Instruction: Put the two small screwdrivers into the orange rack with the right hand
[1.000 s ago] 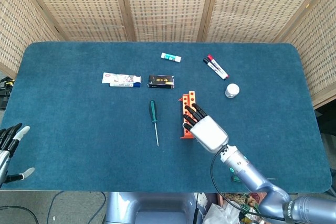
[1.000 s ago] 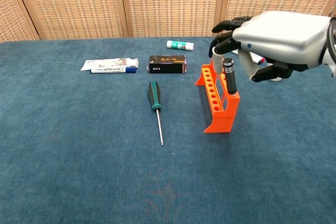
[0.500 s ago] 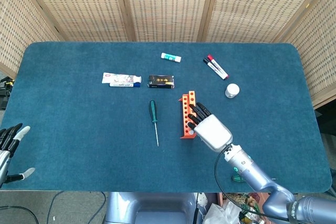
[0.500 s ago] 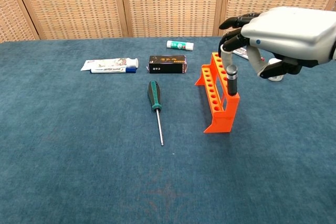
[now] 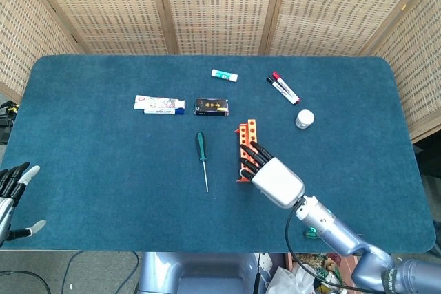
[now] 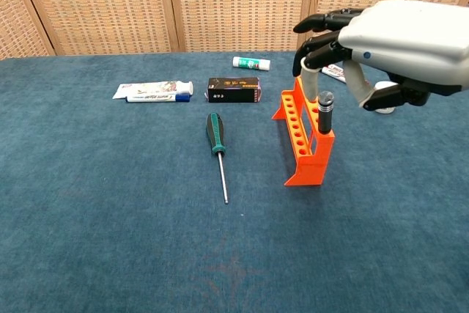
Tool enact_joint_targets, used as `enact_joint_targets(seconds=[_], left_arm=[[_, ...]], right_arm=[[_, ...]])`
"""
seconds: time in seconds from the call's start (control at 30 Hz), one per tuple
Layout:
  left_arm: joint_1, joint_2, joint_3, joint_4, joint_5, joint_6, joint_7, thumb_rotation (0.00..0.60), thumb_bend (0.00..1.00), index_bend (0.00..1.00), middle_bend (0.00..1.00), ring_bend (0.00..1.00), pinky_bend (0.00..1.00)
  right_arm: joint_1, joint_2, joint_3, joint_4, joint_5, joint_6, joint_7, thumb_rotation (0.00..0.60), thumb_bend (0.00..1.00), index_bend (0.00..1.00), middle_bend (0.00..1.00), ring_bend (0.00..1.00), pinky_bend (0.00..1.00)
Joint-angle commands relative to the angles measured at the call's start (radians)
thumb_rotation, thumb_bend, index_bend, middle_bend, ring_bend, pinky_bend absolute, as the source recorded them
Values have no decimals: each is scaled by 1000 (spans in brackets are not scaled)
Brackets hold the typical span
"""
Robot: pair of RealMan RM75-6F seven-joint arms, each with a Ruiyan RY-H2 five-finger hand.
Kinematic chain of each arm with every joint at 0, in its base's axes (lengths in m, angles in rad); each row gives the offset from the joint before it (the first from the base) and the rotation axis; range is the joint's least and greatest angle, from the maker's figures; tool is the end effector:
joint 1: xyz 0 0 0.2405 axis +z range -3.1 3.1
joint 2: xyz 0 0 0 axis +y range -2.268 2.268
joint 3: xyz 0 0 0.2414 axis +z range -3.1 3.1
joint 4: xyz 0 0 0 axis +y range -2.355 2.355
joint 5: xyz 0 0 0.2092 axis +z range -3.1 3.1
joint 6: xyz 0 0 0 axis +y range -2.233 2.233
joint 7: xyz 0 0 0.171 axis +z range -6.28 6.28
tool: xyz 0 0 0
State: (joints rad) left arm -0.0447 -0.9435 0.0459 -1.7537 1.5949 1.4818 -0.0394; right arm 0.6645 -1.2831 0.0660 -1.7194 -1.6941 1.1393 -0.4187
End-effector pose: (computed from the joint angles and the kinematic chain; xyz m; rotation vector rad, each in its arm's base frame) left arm -0.2852 0.1729 0.1717 -1.4846 -0.9746 -0.8587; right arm -0.0895 -0.2885 0.0387 2.1151 -0.2709 1.1002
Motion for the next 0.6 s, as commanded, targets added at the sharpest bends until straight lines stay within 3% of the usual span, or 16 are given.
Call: enact_joint_targets(seconds=[0.03,0.23,0.37,0.6], left_arm=[[0,-1,1,0,1,-1,1,600,0,0,0,0,0],[0,-1,0,0,-1,-1,4,600,0,0,0,0,0],[0,0,-1,1,-4,-2,0,600,0,0,0,0,0],[-1,1,-1,2,-1,-2,-3,600,0,0,0,0,0]], right_arm=[[3,-14,-29,61,-100,50,30,600,1000,422,247,0,95],[6,-35,-36,114,-113,39,23,600,1000,454,262,0,96],[-2,-36,-11,142,-68,29,-26,600,1000,463,270,0,102],[-23,0,-7,111,-39,37,-34,600,1000,472,280,0,124]])
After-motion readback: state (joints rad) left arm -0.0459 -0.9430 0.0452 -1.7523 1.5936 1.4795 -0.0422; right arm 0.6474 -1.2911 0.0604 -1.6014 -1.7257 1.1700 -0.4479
